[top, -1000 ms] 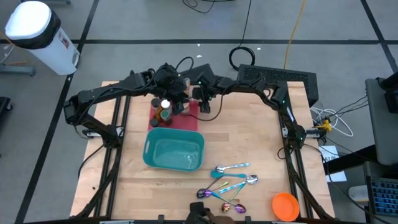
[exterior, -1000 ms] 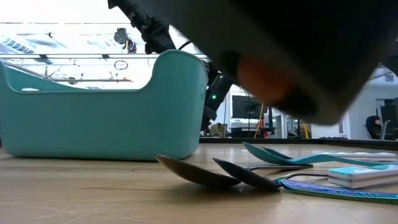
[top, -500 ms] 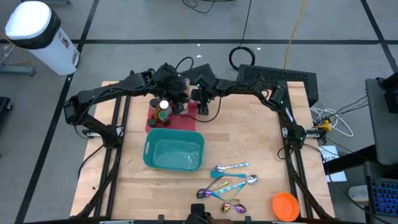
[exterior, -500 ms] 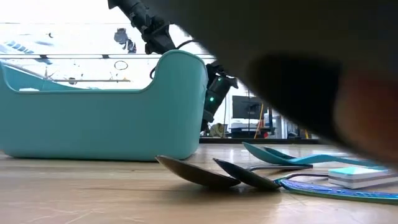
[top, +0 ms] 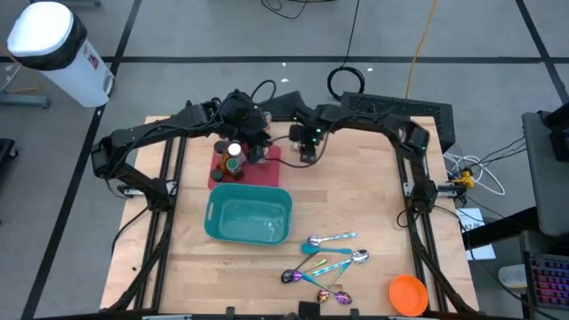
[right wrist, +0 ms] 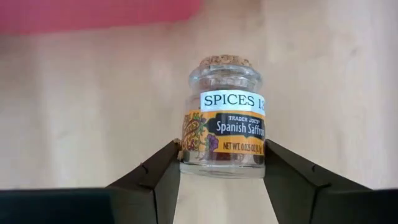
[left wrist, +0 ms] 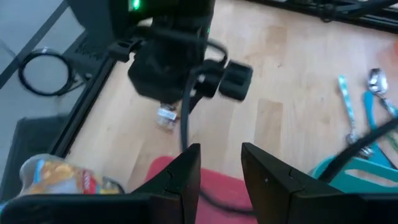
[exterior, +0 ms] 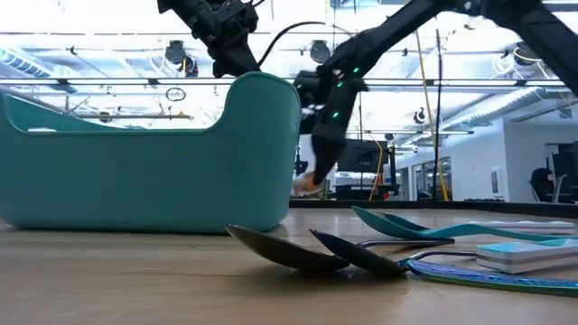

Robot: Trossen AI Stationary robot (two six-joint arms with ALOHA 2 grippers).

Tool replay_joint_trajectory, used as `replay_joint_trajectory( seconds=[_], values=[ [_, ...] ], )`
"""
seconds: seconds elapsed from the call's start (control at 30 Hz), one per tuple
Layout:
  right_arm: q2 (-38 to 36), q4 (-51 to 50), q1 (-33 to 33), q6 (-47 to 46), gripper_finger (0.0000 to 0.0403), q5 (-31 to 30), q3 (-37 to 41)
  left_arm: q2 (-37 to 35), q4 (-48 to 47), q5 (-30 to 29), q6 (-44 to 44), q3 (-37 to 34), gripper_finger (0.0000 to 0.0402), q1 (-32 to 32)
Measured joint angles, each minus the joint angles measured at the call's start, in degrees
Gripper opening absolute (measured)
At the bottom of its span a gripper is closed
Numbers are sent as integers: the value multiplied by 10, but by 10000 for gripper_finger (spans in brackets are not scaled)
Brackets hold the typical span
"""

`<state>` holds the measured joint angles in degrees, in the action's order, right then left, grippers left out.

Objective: Pick & Place Food Item
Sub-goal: Put the brown seasoning bottle into the red bin

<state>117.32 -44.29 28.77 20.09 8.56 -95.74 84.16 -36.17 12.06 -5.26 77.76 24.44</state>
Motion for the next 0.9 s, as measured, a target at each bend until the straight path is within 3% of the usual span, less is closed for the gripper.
replay_joint_trajectory(
  seconds=[0.13,0.27,0.37,0.53,0.6,0.73,0.9],
  values=[
    [-84,38,0,-23,179,36,97,0,34,20,0,-11,124,2],
    [-198,140,-3,-67,179,36,237,-37,112,18,29,-99,124,27],
    [-287,252,-17,-108,179,33,347,-72,250,26,65,-186,124,43],
    [-412,510,-76,-176,179,37,515,-96,516,134,150,-312,124,43],
    [-436,614,-102,-196,179,35,563,-84,583,171,175,-330,125,26],
    [-447,745,-144,-223,179,31,605,-64,542,148,167,-297,155,-22],
    [-427,793,-179,-224,179,-10,606,-28,431,56,97,-217,239,-95]
  ],
)
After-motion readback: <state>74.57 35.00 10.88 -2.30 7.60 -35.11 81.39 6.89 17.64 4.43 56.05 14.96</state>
